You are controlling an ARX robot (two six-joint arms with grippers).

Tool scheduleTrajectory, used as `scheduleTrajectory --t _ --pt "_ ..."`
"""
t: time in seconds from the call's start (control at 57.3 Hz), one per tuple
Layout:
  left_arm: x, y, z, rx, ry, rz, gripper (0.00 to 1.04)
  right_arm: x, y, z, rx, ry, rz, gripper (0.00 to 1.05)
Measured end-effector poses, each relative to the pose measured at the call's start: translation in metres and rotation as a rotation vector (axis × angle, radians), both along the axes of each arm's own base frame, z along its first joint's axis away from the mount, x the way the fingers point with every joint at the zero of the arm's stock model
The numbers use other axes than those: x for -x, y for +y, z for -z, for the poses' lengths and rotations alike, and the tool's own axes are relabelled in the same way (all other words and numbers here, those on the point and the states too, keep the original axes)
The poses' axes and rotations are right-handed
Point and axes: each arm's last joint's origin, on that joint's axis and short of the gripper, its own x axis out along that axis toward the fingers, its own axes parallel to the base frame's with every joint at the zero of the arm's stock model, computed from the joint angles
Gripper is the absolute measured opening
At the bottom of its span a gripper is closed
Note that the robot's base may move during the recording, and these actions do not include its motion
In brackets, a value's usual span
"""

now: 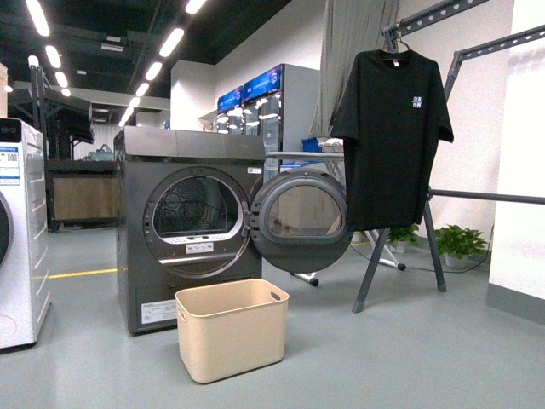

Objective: Move hamper under clothes hanger

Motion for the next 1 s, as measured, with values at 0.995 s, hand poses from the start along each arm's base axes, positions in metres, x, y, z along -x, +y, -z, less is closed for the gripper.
scheduleTrajectory --t 0.995 --pt "0.0000 0.0000 0.0000 0.000 0.000 0.000 0.98 0.0000 0.0000 0.0000 0.000 0.000 0.000 0.97"
